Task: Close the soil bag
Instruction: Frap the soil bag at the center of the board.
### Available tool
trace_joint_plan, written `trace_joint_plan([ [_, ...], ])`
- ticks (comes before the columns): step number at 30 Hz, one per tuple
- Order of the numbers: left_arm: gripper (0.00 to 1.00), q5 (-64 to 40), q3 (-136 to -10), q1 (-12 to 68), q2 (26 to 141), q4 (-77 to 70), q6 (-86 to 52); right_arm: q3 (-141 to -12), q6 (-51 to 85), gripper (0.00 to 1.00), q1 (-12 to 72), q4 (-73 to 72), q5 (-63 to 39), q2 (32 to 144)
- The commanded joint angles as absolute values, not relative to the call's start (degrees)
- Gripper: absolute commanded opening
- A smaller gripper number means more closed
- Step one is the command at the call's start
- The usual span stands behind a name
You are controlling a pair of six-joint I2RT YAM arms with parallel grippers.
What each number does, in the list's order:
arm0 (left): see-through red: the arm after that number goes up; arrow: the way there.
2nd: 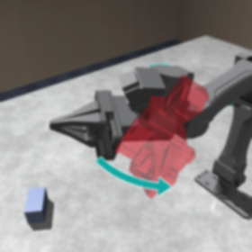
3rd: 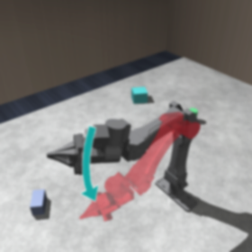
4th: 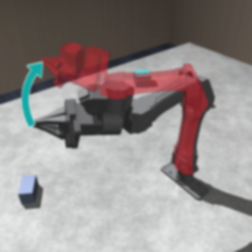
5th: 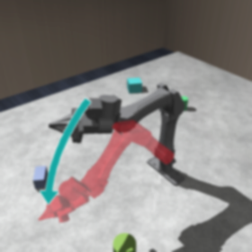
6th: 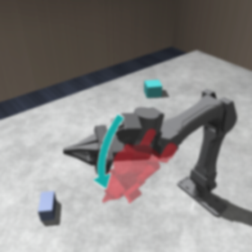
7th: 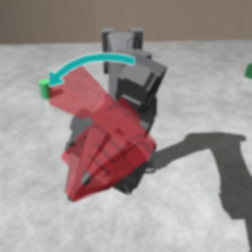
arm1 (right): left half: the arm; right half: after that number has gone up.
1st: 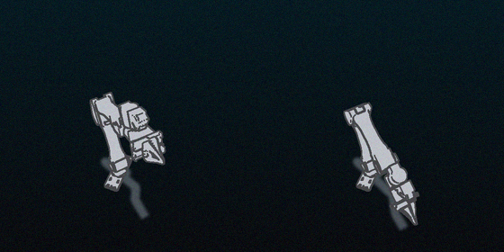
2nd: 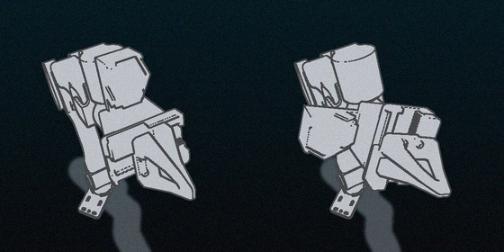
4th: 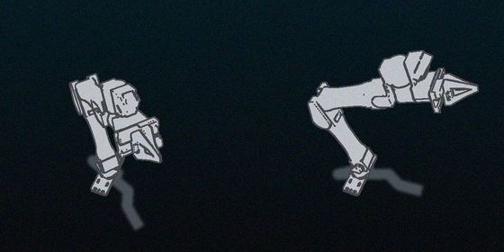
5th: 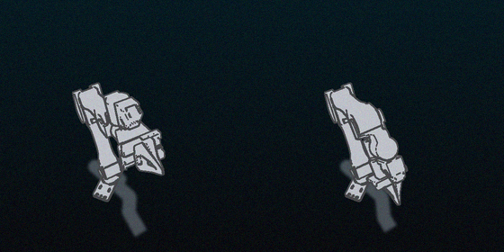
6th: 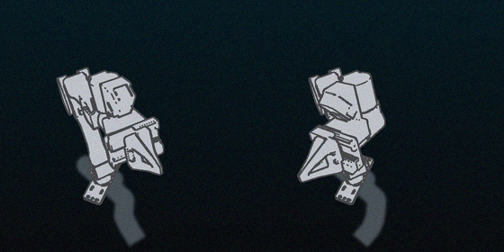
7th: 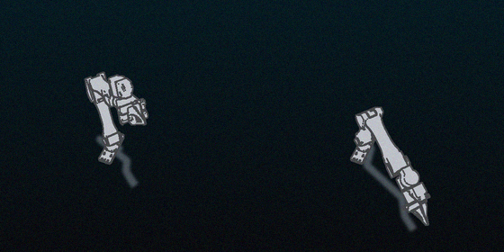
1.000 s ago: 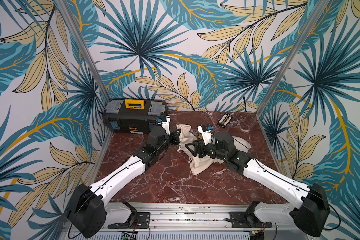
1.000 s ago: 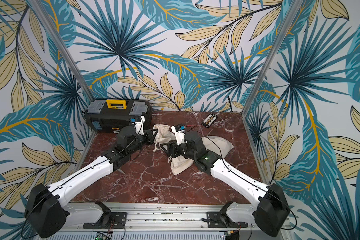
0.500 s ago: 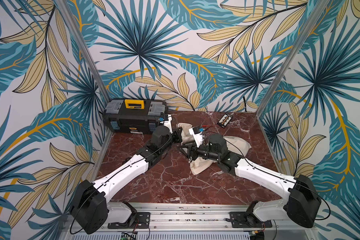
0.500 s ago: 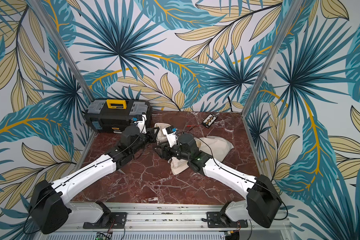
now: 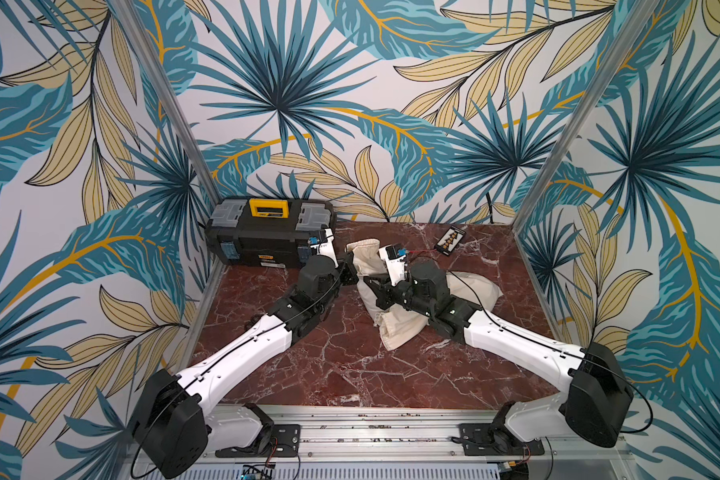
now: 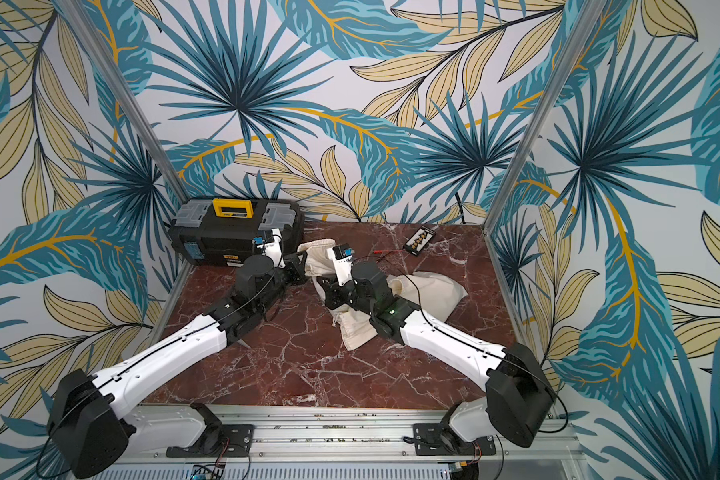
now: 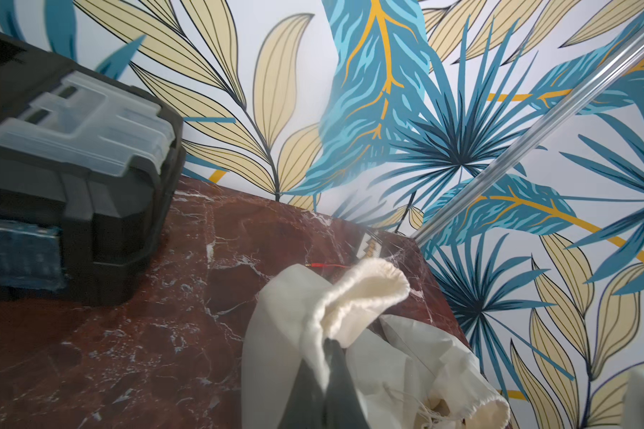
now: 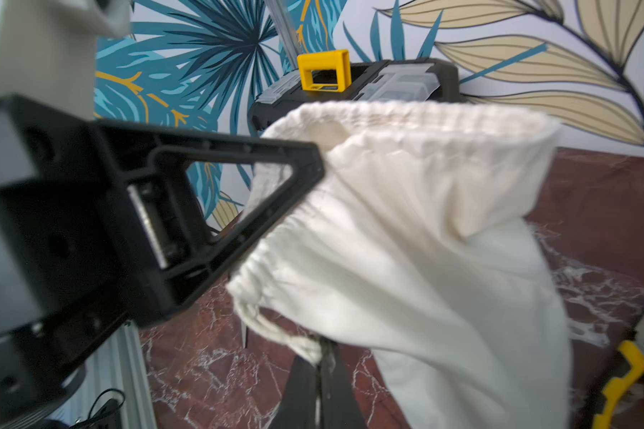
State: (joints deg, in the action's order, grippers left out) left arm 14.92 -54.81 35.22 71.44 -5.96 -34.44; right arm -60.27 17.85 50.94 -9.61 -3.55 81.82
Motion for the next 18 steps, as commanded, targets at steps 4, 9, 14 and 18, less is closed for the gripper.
trace_joint_plan([
  [4,0.01,31.1,-53.5,35.1,59.3,-12.6,-25.8,-73.2,3.8,0.0,46.9,-3.2,6.0,84.5],
  [9,0.15,29.8,-52.2,34.9,55.9,-11.9,-25.1,-89.6,-3.6,0.0,46.5,-0.6,3.5,91.7],
  [14,0.47,25.0,-47.9,35.0,55.1,-11.2,-25.2,-94.0,-8.5,0.0,46.3,-1.3,3.9,96.6],
  [18,0.59,26.9,-44.8,35.0,52.2,-10.2,-21.0,-91.9,-8.2,0.0,45.6,-3.3,2.8,96.5],
])
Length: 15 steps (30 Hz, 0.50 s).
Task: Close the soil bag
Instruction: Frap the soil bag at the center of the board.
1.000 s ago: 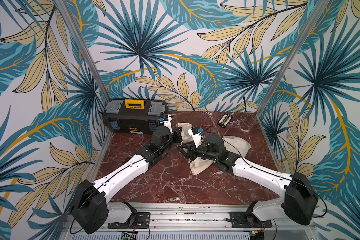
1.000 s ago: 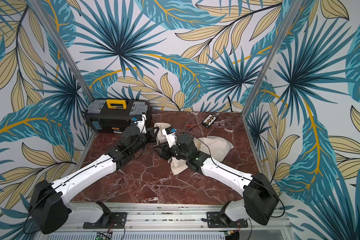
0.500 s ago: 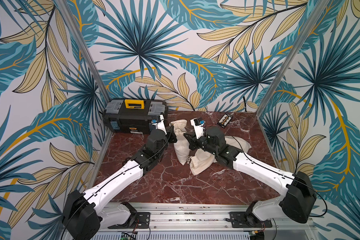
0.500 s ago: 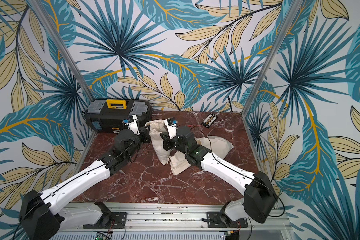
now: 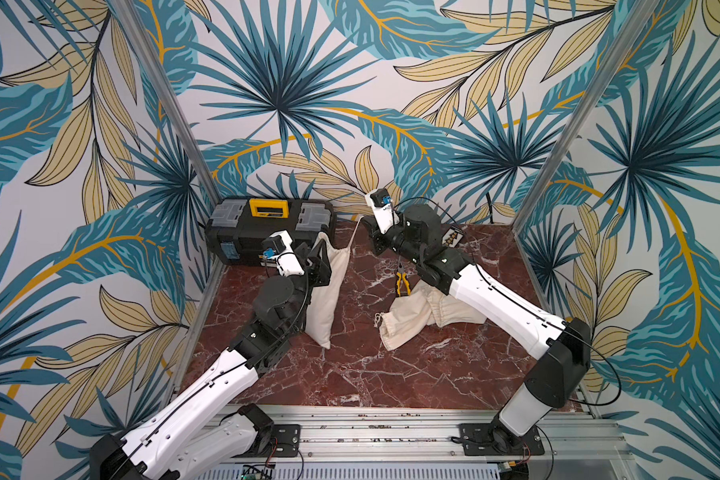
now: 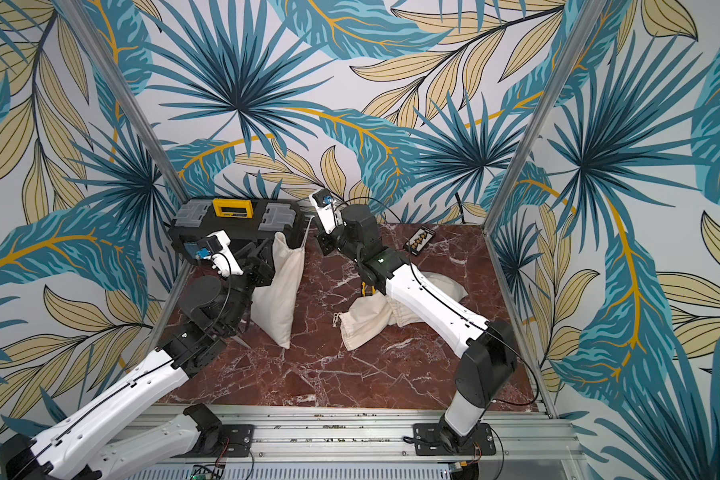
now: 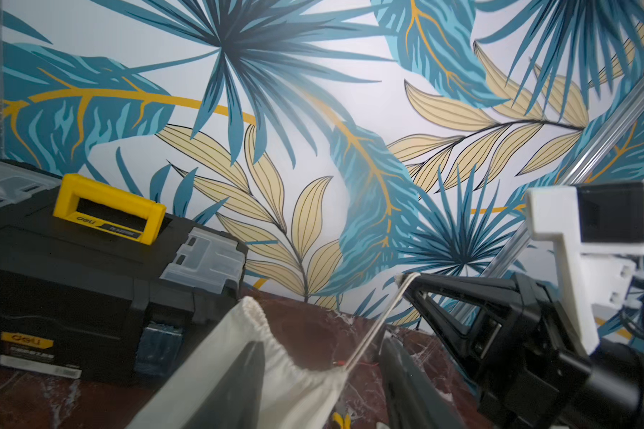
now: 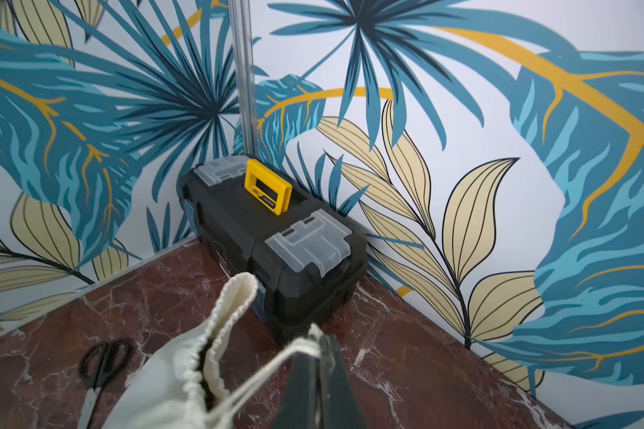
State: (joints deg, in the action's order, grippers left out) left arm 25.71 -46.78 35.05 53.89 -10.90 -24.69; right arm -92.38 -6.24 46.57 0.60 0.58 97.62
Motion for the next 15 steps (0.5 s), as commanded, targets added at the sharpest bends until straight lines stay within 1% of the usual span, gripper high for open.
trace_joint_plan([
  [1,0.61,26.7,-44.6,34.9,51.4,-10.3,-19.2,-91.8,-8.1,0.0,44.7,-3.6,2.7,96.1],
  [4,0.69,22.2,-46.7,34.7,51.5,-9.9,-10.0,-94.0,-9.3,0.0,43.6,-3.1,1.8,95.1],
  [6,0.76,18.3,-48.6,34.8,53.5,-9.7,-4.2,-96.0,-9.9,0.0,43.6,-2.2,0.3,94.4],
  [8,0.8,13.4,-51.1,34.8,56.1,-9.4,0.2,-97.3,-10.2,0.0,43.6,-0.8,-1.2,93.9],
  [10,0.82,9.2,-52.4,34.8,59.4,-11.5,3.0,-97.6,-10.2,0.0,43.6,0.6,-2.1,93.2],
  [13,0.82,2.5,-52.6,34.8,65.1,-18.5,7.0,-96.8,-9.5,0.0,43.6,2.5,-3.3,92.0],
  [15,0.82,0.2,-53.2,34.8,69.8,-22.7,8.9,-95.1,-8.9,0.0,43.6,2.5,-4.0,90.9],
])
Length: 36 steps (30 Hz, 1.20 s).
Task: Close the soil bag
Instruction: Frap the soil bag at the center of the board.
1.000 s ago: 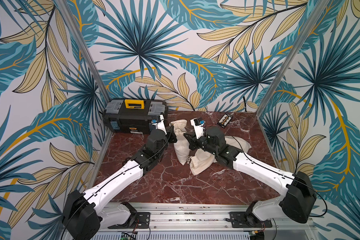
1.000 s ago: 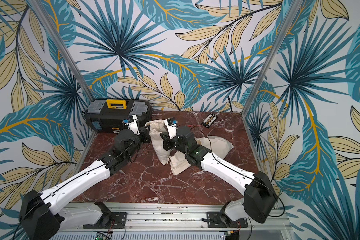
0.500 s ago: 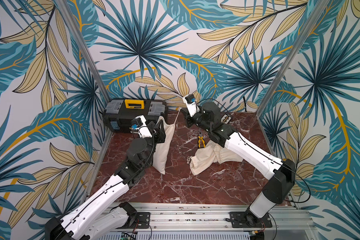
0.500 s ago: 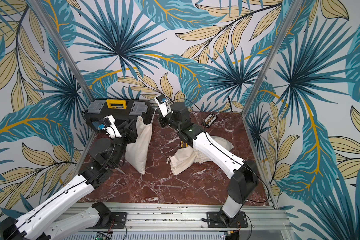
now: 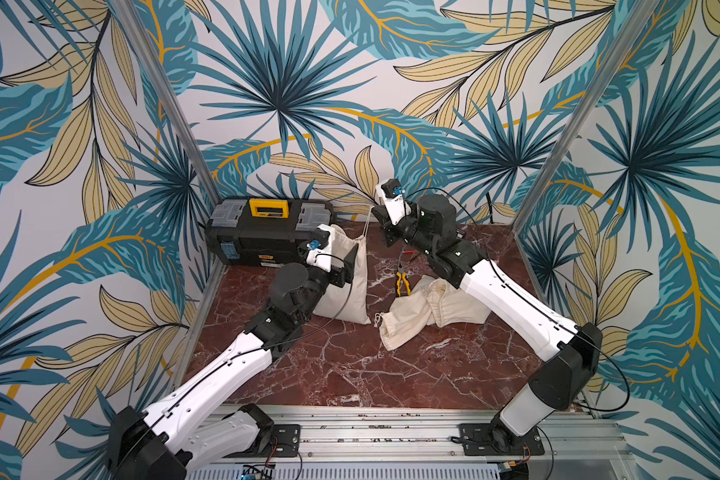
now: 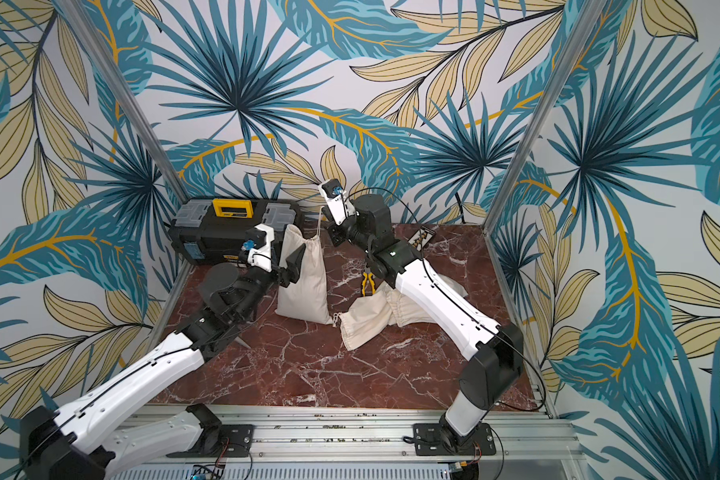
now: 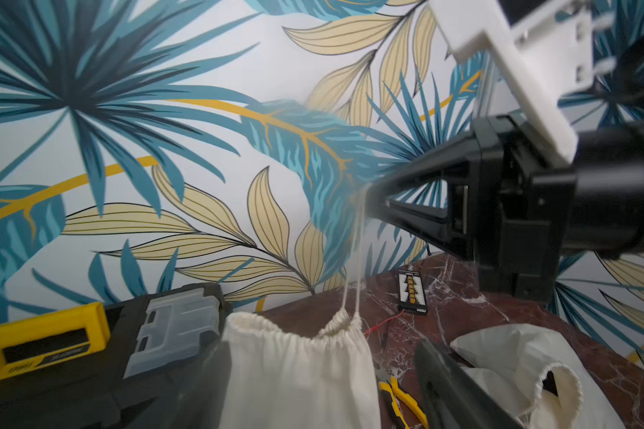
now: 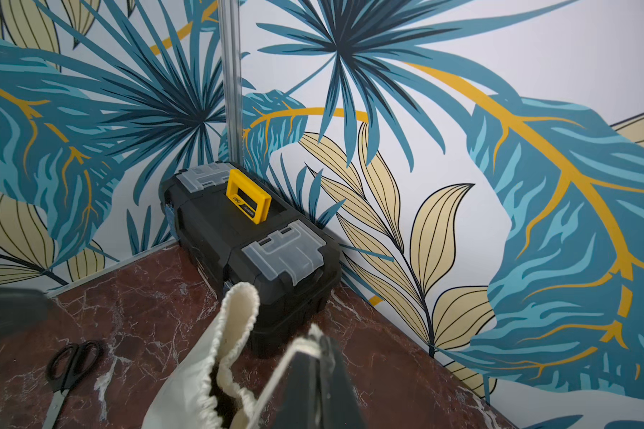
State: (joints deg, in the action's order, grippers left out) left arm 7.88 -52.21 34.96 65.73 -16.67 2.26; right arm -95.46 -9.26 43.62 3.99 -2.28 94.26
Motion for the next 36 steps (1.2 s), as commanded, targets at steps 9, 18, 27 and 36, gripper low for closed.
trace_joint_plan([
  [9,0.75,2.5,-61.0,34.8,82.1,-26.8,10.3,-91.8,-7.8,0.0,43.6,4.6,-5.7,87.6],
  [18,0.6,2.8,-63.7,34.8,83.5,-27.4,11.4,-88.7,-7.7,0.0,43.6,4.8,-5.6,85.5],
  [27,0.26,22.7,-63.8,35.0,89.5,-21.8,13.9,-84.2,-10.6,0.0,43.2,3.7,7.7,79.1],
  [36,0.22,45.3,-67.8,33.1,98.8,-9.1,15.5,-73.4,-9.2,0.0,38.2,-2.8,23.8,59.9],
])
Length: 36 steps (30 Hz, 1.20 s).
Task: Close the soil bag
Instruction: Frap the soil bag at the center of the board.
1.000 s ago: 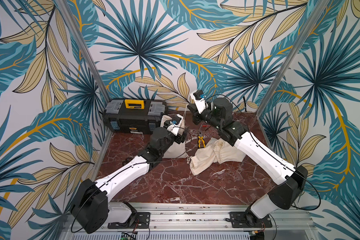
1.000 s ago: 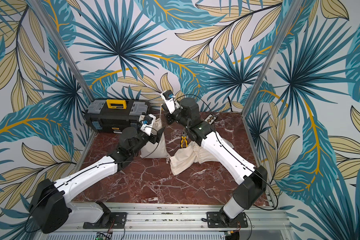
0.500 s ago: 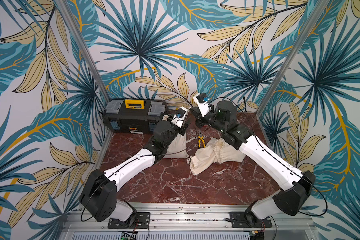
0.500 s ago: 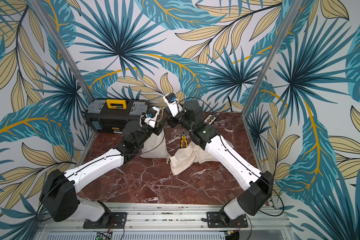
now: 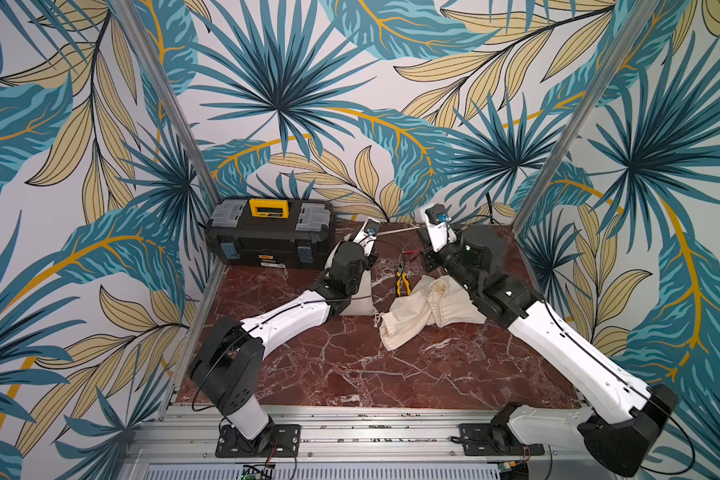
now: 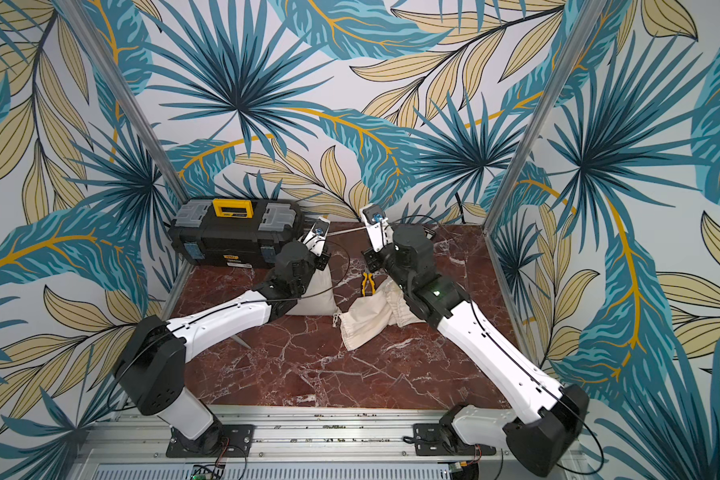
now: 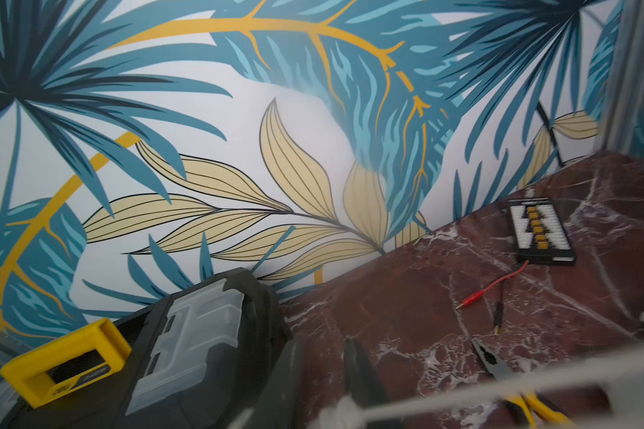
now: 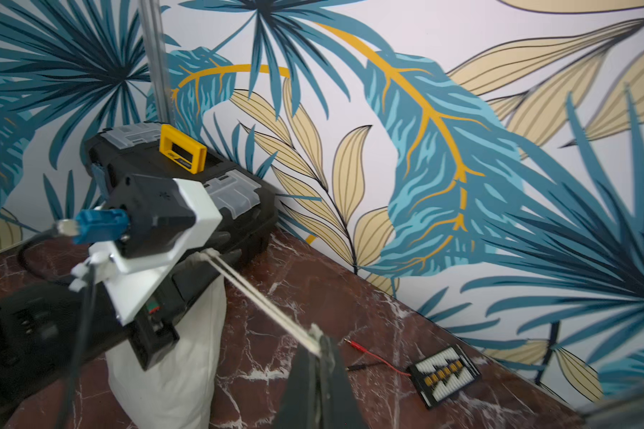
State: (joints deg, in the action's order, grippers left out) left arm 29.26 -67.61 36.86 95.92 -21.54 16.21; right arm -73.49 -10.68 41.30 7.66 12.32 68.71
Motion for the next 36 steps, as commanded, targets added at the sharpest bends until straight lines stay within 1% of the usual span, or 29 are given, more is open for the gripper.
trace_joint_plan([
  [1,0.22,45.6,-67.9,32.3,99.1,-8.0,14.3,-72.7,-8.7,0.0,37.2,-2.7,24.7,58.3],
  [5,0.24,43.8,-67.6,28.6,98.6,-3.2,8.0,-70.2,-5.5,0.0,33.6,-1.7,27.8,54.8],
  [8,0.23,43.4,-67.0,25.3,97.7,-0.5,5.4,-68.5,-2.4,0.0,31.2,-0.9,26.6,54.3],
  [11,0.19,44.1,-66.7,22.8,94.7,1.9,5.4,-67.1,-0.4,0.0,29.4,-1.1,22.1,56.1],
  [13,0.14,45.1,-65.5,21.6,90.3,1.9,6.6,-66.2,0.0,0.0,28.9,-2.6,18.8,58.4],
  [16,0.12,46.4,-61.9,21.5,82.2,0.4,9.0,-64.8,0.6,0.0,28.9,-7.1,11.1,62.4],
  [19,0.14,39.6,-58.8,23.2,76.0,4.4,5.9,-64.7,2.7,0.0,28.9,-10.2,2.0,67.3],
  [21,0.21,31.9,-55.4,25.3,74.2,3.4,3.4,-64.8,3.6,0.0,28.9,-11.6,-2.3,70.4],
  [23,0.29,24.6,-51.2,27.7,74.2,-0.4,1.0,-64.8,4.1,0.0,28.9,-12.2,-5.5,72.9],
  [26,0.46,14.8,-48.1,29.3,75.7,-3.4,-0.8,-65.0,4.4,0.0,28.9,-12.2,-9.6,74.6],
  [29,0.58,9.6,-49.5,30.1,76.4,-3.2,1.1,-65.0,4.0,0.0,28.9,-10.8,-13.1,74.7],
  [31,0.66,7.1,-52.2,30.8,76.3,-1.7,2.9,-65.2,3.5,0.0,29.0,-9.2,-13.4,74.4],
  [33,0.7,3.1,-56.0,31.7,76.8,0.0,5.0,-65.2,3.0,0.0,29.1,-8.1,-13.2,73.6],
  [36,0.73,-0.9,-61.2,33.6,78.7,2.4,7.5,-65.1,2.7,0.0,29.1,-7.2,-13.9,72.6],
])
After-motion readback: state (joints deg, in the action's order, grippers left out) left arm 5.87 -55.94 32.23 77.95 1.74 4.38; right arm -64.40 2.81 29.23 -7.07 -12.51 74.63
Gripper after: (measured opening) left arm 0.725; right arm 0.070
